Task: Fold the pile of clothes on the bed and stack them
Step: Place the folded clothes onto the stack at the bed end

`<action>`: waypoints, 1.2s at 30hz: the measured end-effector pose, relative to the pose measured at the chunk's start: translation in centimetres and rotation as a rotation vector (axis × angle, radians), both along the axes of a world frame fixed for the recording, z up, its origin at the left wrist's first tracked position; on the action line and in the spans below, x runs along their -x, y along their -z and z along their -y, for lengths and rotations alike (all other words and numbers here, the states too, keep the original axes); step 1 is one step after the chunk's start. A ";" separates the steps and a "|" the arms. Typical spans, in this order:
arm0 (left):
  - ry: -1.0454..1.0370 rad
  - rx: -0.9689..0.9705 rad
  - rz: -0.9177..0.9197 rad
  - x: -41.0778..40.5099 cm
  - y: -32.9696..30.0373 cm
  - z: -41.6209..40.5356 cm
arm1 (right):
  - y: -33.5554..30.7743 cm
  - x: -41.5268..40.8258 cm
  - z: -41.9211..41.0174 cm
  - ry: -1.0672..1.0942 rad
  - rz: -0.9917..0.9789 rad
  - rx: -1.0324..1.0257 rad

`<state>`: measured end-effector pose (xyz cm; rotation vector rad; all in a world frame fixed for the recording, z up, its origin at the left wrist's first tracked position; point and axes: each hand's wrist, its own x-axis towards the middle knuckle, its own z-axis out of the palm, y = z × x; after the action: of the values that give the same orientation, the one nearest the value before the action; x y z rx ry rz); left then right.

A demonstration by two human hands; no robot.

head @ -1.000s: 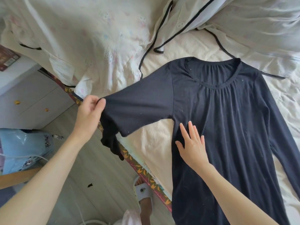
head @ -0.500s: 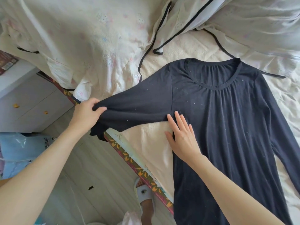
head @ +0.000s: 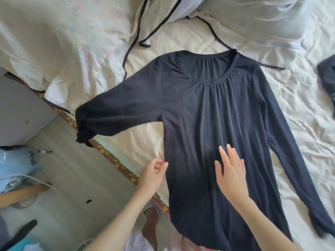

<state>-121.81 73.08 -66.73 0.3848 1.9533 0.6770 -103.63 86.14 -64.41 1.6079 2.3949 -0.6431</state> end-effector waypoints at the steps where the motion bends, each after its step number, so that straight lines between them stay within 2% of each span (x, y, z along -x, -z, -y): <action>1: 0.005 0.000 0.000 -1.5 0.3 -0.2 | -0.1 -1.8 -0.2 0.039 0.024 -0.001; 3: -0.008 -0.021 -0.065 -3.6 0.9 -0.5 | -0.3 -5.2 -0.6 0.107 0.075 0.005; 7: -0.238 -0.018 -0.213 -4.4 1.2 0.2 | -0.4 -10.9 -1.9 0.257 0.099 -0.040; 12: -0.391 0.061 -0.373 -2.9 1.8 1.9 | 0.3 -14.5 -4.5 0.590 -0.101 0.177; 14: -0.383 0.071 -0.305 -3.3 2.0 2.0 | 0.8 -15.2 -5.2 0.573 -0.106 0.217; 18: -0.435 0.167 -0.005 -6.8 2.3 2.5 | 1.2 -17.2 -5.3 0.634 -0.094 0.320; 22: -0.441 0.227 0.078 -10.9 2.4 4.9 | 0.9 -20.3 -3.7 0.650 -0.104 0.467; 25: -0.399 0.263 0.056 -12.9 2.4 6.9 | 0.7 -22.2 -2.2 0.628 -0.117 0.488; 27: -0.395 0.278 0.014 -13.6 2.3 8.0 | 0.4 -23.0 -1.8 0.694 -0.159 0.461; 31: -0.464 0.281 -0.182 -13.3 2.1 9.6 | 0.2 -23.8 -2.4 0.840 -0.294 0.363; 34: -0.388 0.243 -0.274 -13.4 1.7 10.6 | 0.2 -24.2 -2.9 0.780 -0.333 0.230; 36: -0.346 0.218 -0.264 -14.0 1.6 11.1 | 0.3 -24.6 -2.5 0.711 -0.287 0.272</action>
<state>-107.85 62.02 -68.37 -0.0030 2.3489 0.6450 -79.01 88.64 -64.67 2.3519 1.7233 -1.3244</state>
